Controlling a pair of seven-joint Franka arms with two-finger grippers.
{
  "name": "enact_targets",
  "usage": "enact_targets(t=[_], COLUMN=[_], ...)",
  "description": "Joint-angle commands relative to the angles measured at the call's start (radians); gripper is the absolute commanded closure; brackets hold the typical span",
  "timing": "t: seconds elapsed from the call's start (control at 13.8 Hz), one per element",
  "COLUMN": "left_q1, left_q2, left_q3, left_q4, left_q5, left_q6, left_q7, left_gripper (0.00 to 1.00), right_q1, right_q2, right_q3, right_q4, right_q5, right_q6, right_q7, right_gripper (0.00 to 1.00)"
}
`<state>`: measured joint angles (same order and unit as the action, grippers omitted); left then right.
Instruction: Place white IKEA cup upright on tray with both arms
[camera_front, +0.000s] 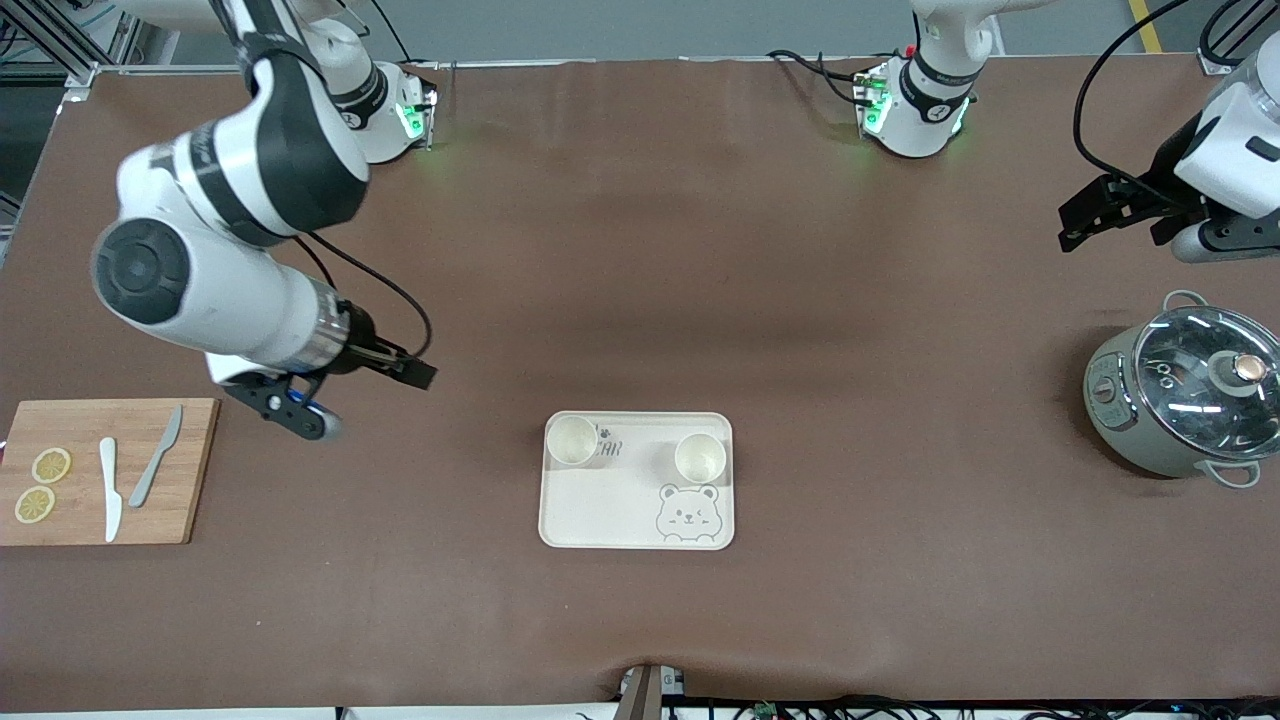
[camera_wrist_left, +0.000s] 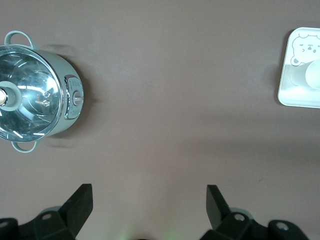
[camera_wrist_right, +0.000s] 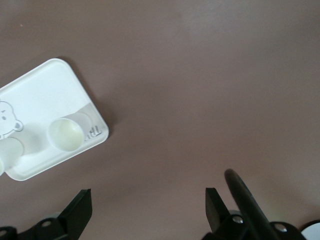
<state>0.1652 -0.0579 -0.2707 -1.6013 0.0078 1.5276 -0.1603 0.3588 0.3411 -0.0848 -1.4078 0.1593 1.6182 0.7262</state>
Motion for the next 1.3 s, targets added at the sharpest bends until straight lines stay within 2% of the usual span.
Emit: enact_targets(t=[0.0,0.29,0.65,0.94,1.23], left_q1=[0.010,0.008,0.010,0.008,0.008], left_q2=[0.003,0.009,0.009,0.009,0.007], left_q3=[-0.002,-0.002,-0.002,-0.002,-0.002], left_q4=[0.011,0.012,0.020,0.021,0.024], left_q5=[-0.009,-0.011,-0.009,-0.008,-0.008], left_q6=[-0.014,-0.014,-0.014,-0.015,-0.015], left_q7=[0.019,0.019,0.019,0.021,0.021], left_gripper=[0.00,0.00,0.00,0.00,0.00], right_q1=[-0.020,-0.122,-0.253,-0.383,-0.425], right_q2=[-0.132,-0.208,-0.316,-0.359,-0.401], right_q3=[0.013,0.013,0.014,0.013,0.014], right_q4=[-0.143,-0.185,-0.232,-0.238,-0.220], right_q5=[-0.075,-0.080,-0.118,-0.118,-0.118], right_q6=[0.016,-0.033,-0.069,-0.084,-0.161], right_q7=[-0.088,-0.304,-0.479,-0.790,-0.847], right_gripper=[0.00,0.00,0.00,0.00,0.00])
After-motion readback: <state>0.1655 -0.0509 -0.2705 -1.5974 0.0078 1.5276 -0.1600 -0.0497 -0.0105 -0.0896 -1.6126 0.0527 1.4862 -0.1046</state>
